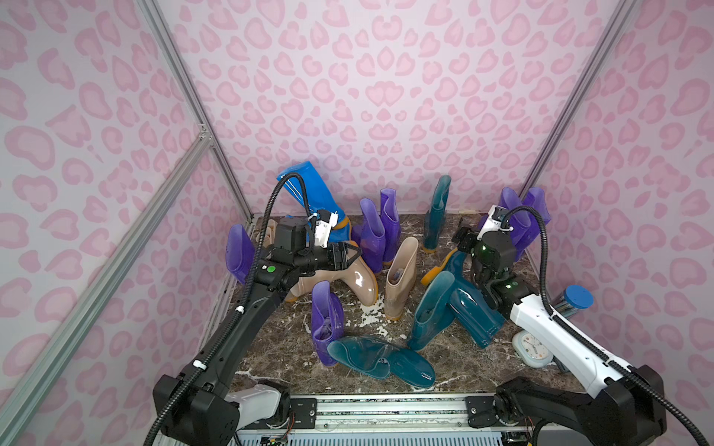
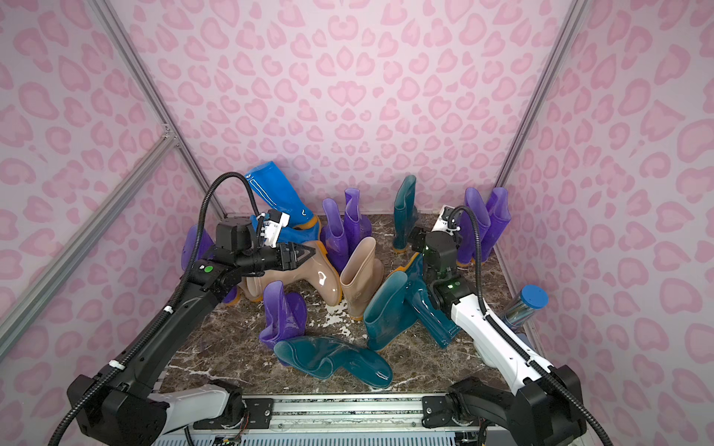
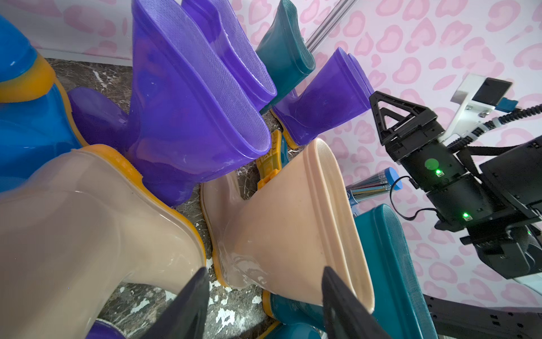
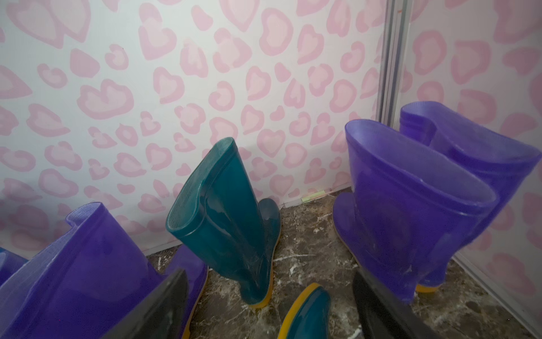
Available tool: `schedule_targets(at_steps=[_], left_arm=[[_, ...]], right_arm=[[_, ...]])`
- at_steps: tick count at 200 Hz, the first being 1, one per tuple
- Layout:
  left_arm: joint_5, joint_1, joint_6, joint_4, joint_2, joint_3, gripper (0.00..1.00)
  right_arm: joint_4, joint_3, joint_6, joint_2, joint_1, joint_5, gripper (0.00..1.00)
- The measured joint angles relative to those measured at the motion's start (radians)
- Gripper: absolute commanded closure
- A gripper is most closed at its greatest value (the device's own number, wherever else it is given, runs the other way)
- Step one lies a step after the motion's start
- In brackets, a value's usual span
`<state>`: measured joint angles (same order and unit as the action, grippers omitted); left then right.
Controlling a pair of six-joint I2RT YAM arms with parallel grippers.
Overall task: Match and arrange rain boots in pairs
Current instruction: Adjust the rain boot at the center of the board.
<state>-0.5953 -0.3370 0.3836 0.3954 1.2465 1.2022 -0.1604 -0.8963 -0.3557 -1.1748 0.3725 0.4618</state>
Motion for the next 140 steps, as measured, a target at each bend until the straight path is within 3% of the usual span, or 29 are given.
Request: schedule_targets(at_steps=[28,56,99,140], left_arm=[[0.0,-0.022,-0.018,0.0,-0.01,0.0,0.38],[0.003,-0.047,-0.029,0.001,-0.015,0.0,0.39],[0.009,-0.076,-0.041,0.007,-0.013,0.001,0.39],[0.02,-0.077,-0.044,0.027,-0.005,0.011,0.39]], right_arm=[[0.073,0.125,-0.095,0.087,-0.035,0.031,0.17],[0.165,0.254,-0.216,0.213,-0.193,-0.027,0.17],[0.307,0.402,-0.344,0.393,-0.362,-0.159,0.12],[0.384,0.512,-0.44,0.459,-0.557,-0.322,0.11]])
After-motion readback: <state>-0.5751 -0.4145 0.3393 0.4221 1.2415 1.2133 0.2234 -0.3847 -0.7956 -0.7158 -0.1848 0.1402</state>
